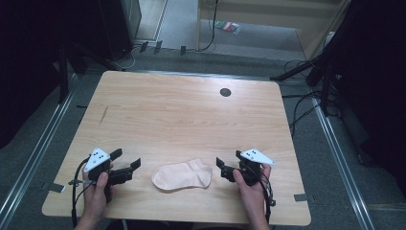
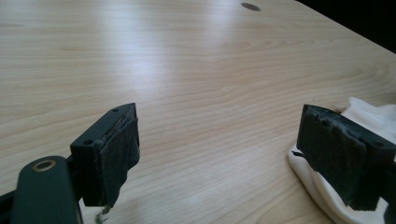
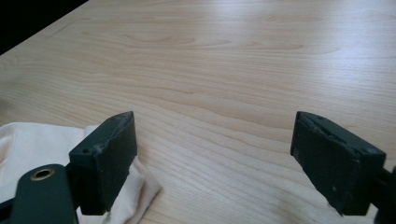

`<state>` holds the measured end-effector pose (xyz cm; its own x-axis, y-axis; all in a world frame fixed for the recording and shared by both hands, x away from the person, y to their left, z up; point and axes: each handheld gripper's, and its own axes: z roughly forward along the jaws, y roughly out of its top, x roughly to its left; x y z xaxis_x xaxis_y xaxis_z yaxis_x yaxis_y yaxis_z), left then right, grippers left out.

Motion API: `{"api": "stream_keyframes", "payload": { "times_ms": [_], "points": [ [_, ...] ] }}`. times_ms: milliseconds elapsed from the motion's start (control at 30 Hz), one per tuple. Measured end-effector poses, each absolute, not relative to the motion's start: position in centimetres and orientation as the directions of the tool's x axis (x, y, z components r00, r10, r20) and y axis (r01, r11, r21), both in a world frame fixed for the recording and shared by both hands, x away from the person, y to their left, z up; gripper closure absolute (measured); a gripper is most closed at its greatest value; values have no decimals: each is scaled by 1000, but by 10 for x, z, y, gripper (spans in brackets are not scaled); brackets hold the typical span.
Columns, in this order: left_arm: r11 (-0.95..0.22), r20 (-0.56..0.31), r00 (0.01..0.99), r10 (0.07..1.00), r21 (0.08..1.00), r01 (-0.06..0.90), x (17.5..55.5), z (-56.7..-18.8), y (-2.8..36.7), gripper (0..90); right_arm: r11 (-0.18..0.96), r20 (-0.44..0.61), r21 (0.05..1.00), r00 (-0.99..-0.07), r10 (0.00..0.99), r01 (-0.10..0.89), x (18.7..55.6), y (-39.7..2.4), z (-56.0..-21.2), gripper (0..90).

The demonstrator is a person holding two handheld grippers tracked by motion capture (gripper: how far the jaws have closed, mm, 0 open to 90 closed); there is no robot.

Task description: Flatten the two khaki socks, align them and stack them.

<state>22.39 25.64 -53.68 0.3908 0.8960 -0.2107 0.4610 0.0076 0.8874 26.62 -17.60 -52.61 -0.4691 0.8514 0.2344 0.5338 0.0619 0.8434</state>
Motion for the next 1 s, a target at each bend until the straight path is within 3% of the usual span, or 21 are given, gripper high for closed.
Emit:
{"api": "stream_keyframes", "payload": {
  "times_ms": [1000],
  "points": [
    [31,-164,243,956,880,474,220,-546,315,133,-9,195,849,-297,935,529,258,-279,-530,149]
  ]
}}
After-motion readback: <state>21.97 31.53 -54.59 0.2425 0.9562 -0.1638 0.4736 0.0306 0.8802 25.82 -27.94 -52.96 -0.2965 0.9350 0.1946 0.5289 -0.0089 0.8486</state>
